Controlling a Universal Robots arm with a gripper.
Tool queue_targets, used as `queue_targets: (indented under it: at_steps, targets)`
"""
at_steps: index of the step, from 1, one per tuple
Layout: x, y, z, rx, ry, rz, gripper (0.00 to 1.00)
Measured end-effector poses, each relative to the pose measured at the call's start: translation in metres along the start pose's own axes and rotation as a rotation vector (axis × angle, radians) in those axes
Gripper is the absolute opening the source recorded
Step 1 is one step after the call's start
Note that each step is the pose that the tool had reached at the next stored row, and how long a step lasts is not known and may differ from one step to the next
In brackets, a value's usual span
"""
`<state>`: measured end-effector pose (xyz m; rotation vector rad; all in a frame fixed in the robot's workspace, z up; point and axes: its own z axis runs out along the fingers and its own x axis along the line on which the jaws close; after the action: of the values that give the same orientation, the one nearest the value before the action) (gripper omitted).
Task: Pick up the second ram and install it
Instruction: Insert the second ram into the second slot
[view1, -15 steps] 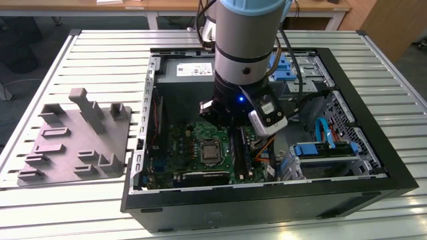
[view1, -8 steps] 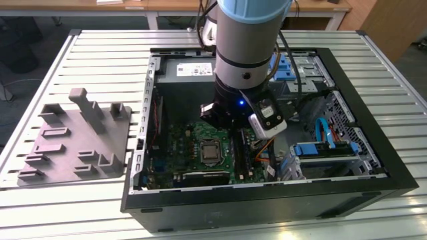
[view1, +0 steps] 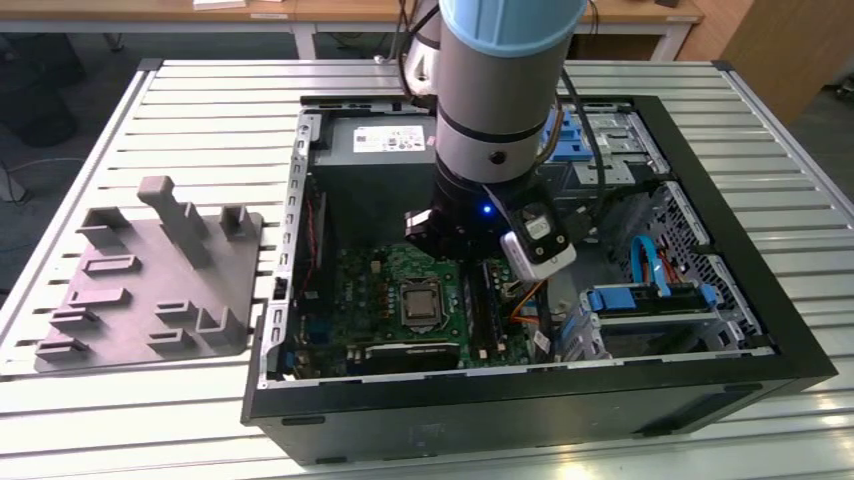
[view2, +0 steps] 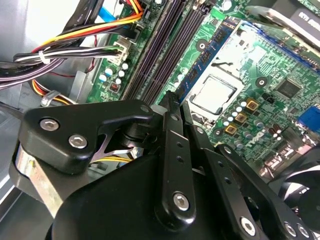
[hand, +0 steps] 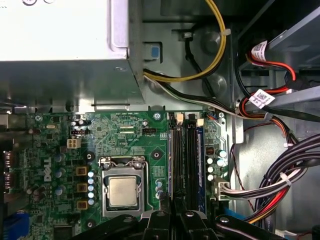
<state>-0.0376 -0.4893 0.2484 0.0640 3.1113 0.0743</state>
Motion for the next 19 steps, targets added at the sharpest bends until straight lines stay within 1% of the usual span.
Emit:
queue_targets:
  at_steps: [10, 19]
  targets:
    - [-0.0026, -0.0002, 0.0065, 0.0, 0.0003, 0.0, 0.14]
    - [-0.0101, 0.0, 0.0141, 0.0001, 0.0015, 0.0, 0.14]
